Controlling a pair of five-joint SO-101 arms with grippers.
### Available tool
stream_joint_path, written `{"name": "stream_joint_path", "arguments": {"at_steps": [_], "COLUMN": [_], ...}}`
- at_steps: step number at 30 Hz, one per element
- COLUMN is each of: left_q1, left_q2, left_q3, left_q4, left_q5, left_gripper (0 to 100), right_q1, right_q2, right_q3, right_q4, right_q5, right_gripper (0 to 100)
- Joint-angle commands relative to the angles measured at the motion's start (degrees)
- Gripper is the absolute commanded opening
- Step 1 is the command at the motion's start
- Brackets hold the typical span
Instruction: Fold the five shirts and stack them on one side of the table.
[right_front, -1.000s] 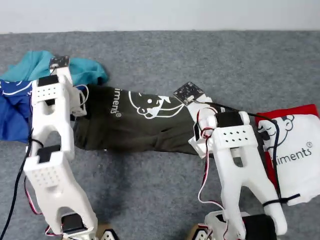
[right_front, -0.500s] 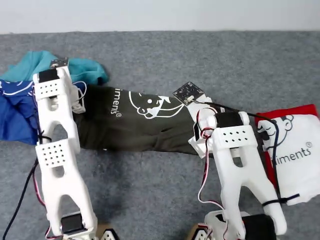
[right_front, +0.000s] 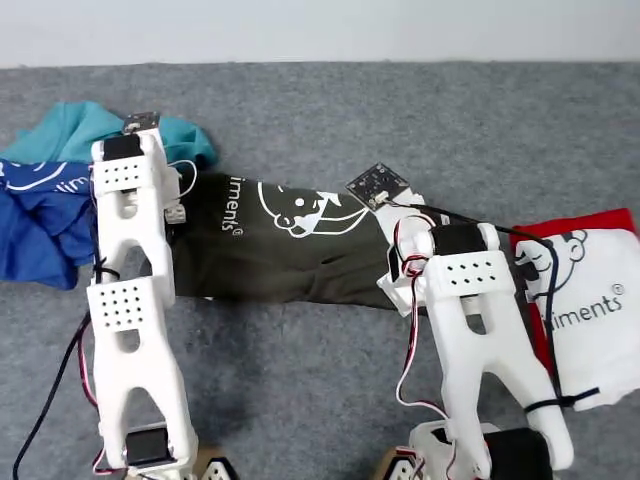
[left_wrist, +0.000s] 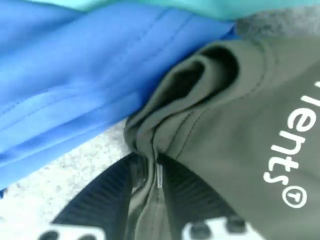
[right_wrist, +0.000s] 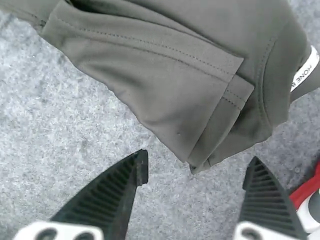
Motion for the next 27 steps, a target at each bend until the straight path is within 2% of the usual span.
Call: {"name": "stream_joint_path", "arguments": {"at_steps": [1,6,11,18,21,27], "left_q1": [-0.1,-0.1,2.8,14.7,19.3,30.2], "left_q2": [0.8,-2.8,-14.4,-32.6,-37.2,-37.9], "left_q3": [0.7,0.1,4.5,19.9,21.0,20.8], "left_q4": [0.9,1.0,1.0,0.9,0.9,0.8], "left_q5": [0.4,0.4,0.6,0.6,0.6,0.6], "left_gripper": [1,1,1,1,1,1], "right_q1": [0.8,1.7,9.9,22.5,25.5,28.7], "right_q2": [-2.5,-4.4,-10.2,-14.7,-16.2,-18.8], "right_q3": [-2.0,-2.1,-2.3,-2.2,-2.2,-1.9], "right_q4": [0.6,0.7,0.1,0.4,0.6,0.8], "right_q5": [-0.5,-0.5,-0.5,-0.5,-0.7,-0.6], "right_gripper": [30.6,30.6,30.6,30.6,30.6,30.6]}}
